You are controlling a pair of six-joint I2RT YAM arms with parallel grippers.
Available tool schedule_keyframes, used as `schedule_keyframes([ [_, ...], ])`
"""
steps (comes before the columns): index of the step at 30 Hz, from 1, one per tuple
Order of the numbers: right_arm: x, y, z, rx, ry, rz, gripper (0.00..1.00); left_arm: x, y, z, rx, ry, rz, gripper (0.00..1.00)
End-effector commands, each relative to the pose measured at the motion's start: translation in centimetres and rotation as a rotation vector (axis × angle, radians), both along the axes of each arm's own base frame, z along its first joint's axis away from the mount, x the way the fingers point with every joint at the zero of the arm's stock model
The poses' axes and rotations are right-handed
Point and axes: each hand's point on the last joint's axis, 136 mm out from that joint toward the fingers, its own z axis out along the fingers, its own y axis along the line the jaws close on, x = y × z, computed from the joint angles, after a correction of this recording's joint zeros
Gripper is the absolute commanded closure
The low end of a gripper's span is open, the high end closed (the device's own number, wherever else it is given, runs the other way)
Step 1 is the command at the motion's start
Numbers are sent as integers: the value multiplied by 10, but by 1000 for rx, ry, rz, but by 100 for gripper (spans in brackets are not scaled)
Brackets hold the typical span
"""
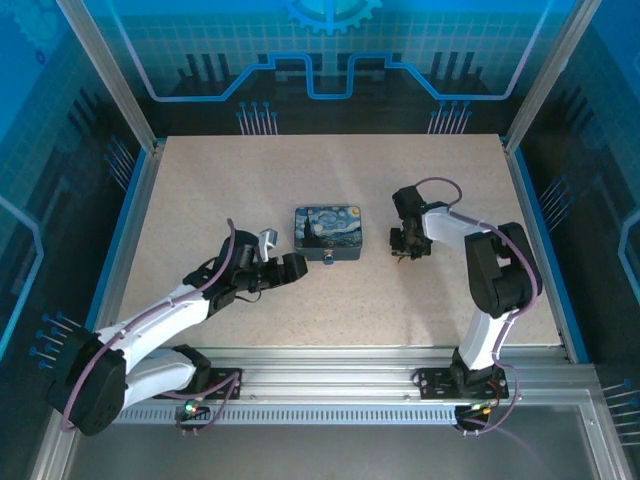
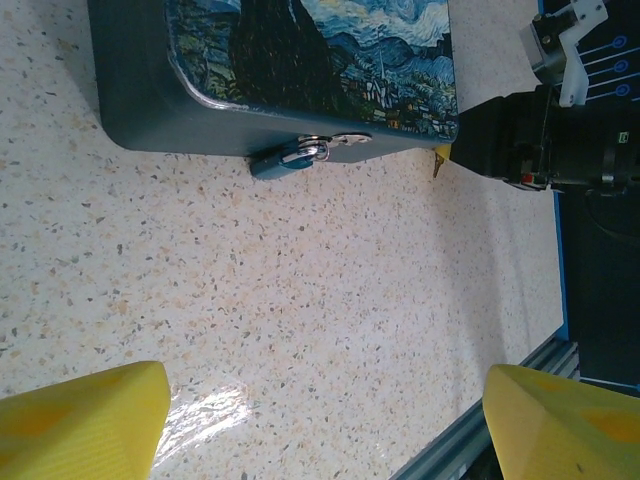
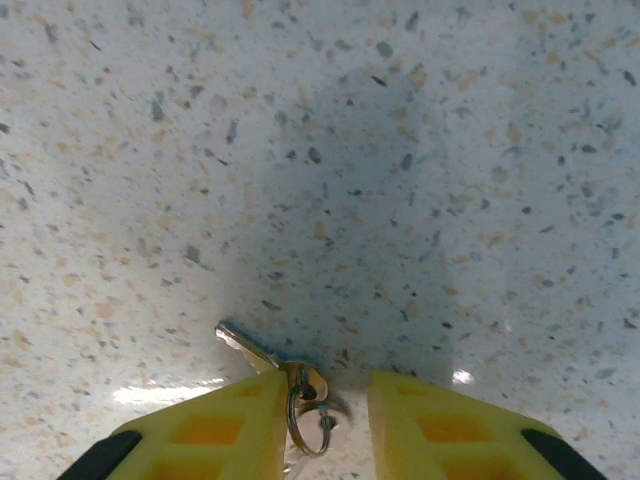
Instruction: Unlock the padlock with the key
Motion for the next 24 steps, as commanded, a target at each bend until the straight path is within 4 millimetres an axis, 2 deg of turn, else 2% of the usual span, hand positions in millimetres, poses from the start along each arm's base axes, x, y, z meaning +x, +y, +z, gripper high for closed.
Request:
schedule_keyframes([
  [1,4,4,-4,22,12,2,74,0,-1,-5,4,8,7,17],
  [7,-3,5,-8,11,28,11,87,1,-2,-6,5,8,8,18],
  [12,-4,7,-1,34,6,20,100,2,-3,-4,-4,3,8,17],
  [18,-2,16,41,116,-122,57,100,5,-4,12,-23,-36,9,17],
  [24,-8,30,105,224,-281,122,100,10,-8,39,-57,-91,4,17],
])
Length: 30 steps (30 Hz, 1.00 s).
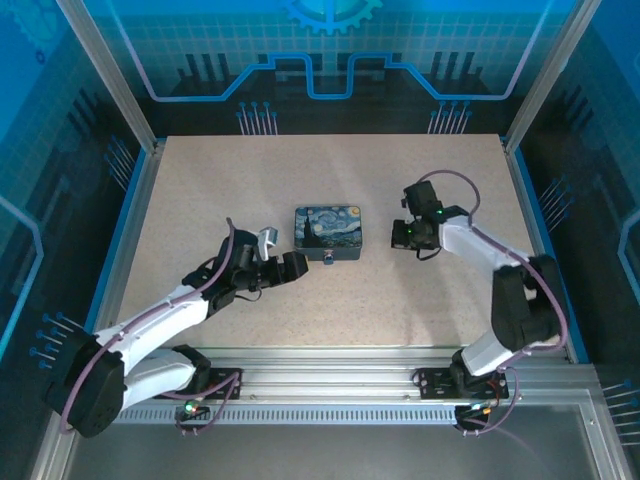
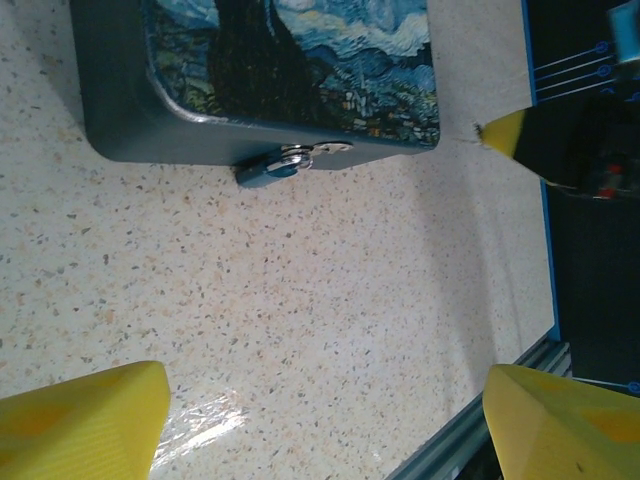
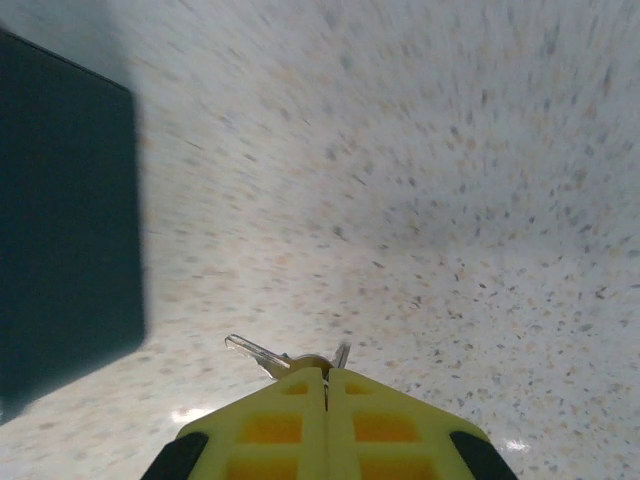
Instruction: Unlock the padlock with the key
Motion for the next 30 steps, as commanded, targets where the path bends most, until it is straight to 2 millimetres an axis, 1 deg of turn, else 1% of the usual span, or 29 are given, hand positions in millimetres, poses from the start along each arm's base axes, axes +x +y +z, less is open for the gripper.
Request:
schedule_keyframes([
  [1,-7,12,39,77,-97,65,100,9,-7,35,-52,-71,3,17],
  [3,-11,16,61,108,-149,83,100,12,-11,47,-75,-90,-3,17],
  [5,-18,24,85,152,-205,118,100,16,-16,61,-112,-111,-12,17],
  [8,-28,35,113,198,-276,165,100,21,-26,85,-172,-141,-36,19],
  [11,-39,48,136,225,-340,213,100,25,-36,106,-224,-163,-63,22],
  [14,-48,62,151,241,-384,260,100,29,-45,125,-263,-183,-85,26],
  [17,-56,76,162,258,-415,301,100,29,-57,140,-279,-206,-113,30],
  [20,-64,91,170,283,-437,341,100,28,-71,149,-284,-219,-143,33],
  [25,-76,112,175,297,-455,393,100,27,-95,153,-285,-220,-193,39],
  [30,-82,119,178,298,-465,408,100,25,-111,152,-281,-217,-223,44],
])
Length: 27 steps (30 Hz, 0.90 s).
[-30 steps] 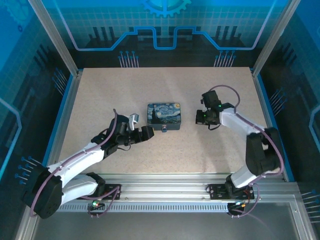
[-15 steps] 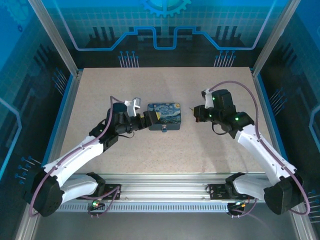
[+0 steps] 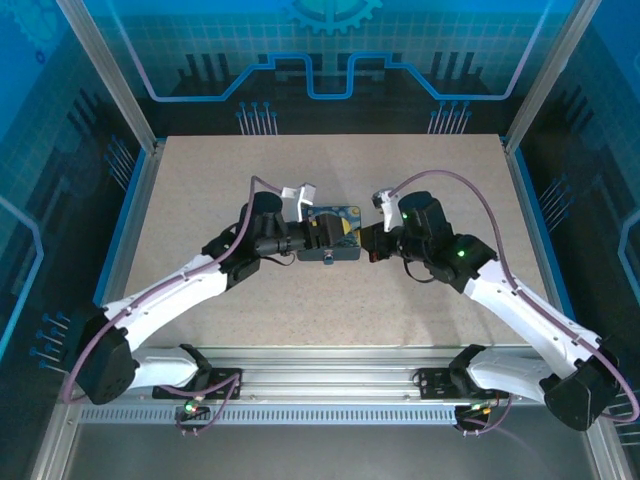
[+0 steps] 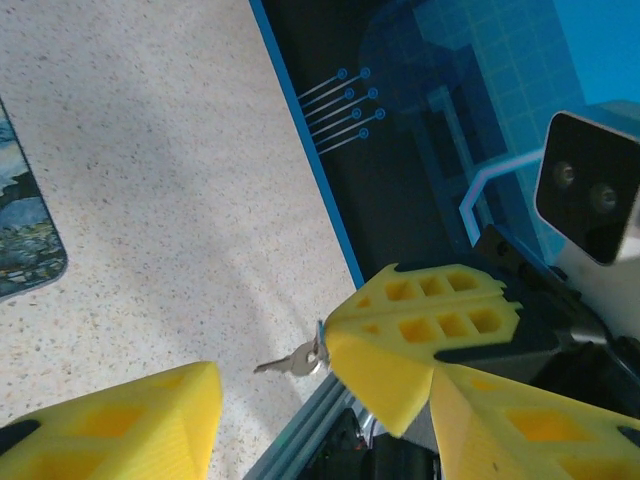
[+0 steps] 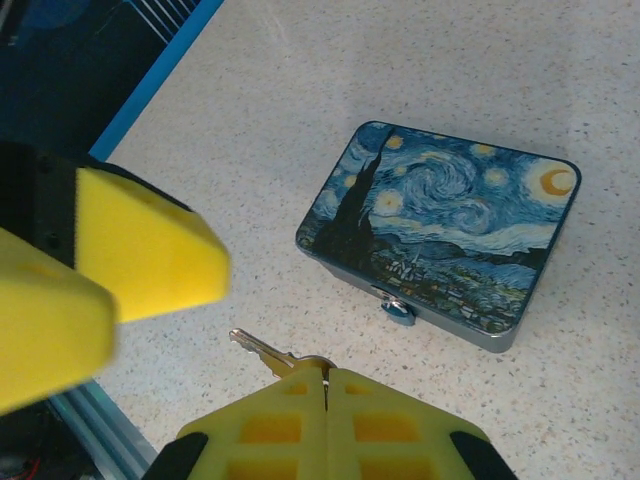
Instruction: Unlock the padlock with the key
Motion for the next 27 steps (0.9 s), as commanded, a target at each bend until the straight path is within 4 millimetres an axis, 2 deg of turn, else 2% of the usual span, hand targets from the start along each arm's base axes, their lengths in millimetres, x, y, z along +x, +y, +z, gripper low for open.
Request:
schedule_keyframes([
  [1,0,1,22,34,-54,-14,100,-1,-12,17,-26,-39,-30,45],
  [10,-5,4,23,49,-56,0,100,1,-17,17,-19,-48,-30,63],
  [16,-8,5,22,51,-59,7,100,3,-21,17,-17,-47,-38,68],
  [19,-8,4,23,51,-63,5,100,4,-23,16,-15,-46,-41,76],
  [25,-10,4,22,50,-63,13,100,4,-23,17,-11,-56,-42,100],
  [27,-10,3,20,49,-60,10,94,4,-22,17,5,-62,-37,100],
])
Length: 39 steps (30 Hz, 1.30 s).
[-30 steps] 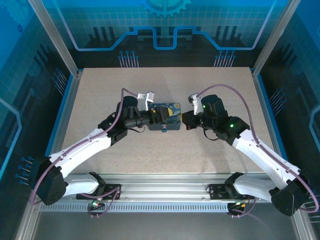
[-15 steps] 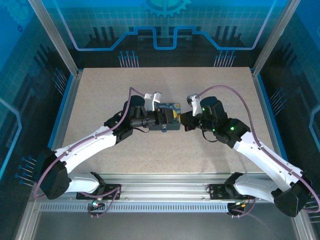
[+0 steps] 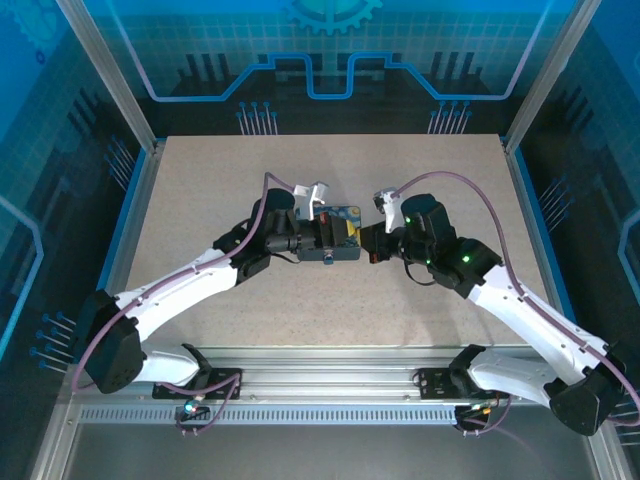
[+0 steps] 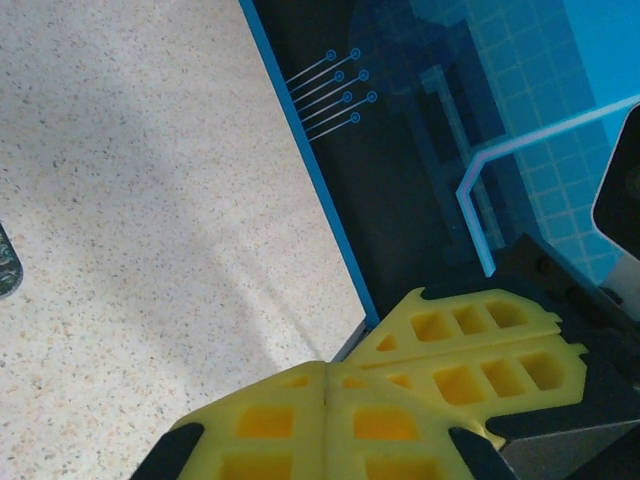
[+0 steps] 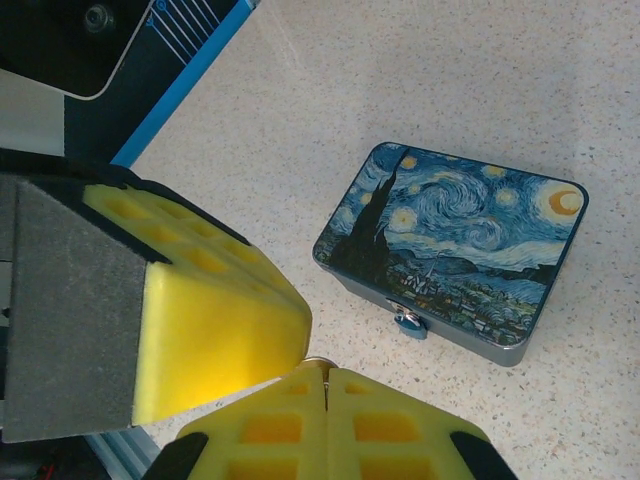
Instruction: Unlock the padlock with the key
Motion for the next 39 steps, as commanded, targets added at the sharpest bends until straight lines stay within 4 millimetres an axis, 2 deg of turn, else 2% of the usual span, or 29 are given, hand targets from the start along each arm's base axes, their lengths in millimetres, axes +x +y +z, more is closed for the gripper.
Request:
schedule_keyframes([
  [1,-4,1,4,24,-16,3,86,2,-2,15,5,-53,1,100],
  [4,-5,-8,-5,29,-4,-34,60,2,2,15,41,-67,6,100],
  [9,-9,-26,-13,106,6,-63,48,-2,13,13,141,-96,-12,100],
  [14,-10,-31,-6,271,27,-12,50,-10,22,14,202,-88,-73,100],
  [18,-17,-19,11,415,19,111,55,-20,23,20,194,-92,-147,100],
  [24,-32,-3,41,572,-48,268,54,-31,20,32,123,-92,-210,100],
  [27,-33,-1,47,595,-61,293,54,-34,17,38,86,-91,-228,100],
  [39,-39,12,49,587,-51,351,55,-40,10,49,-5,-86,-257,100],
])
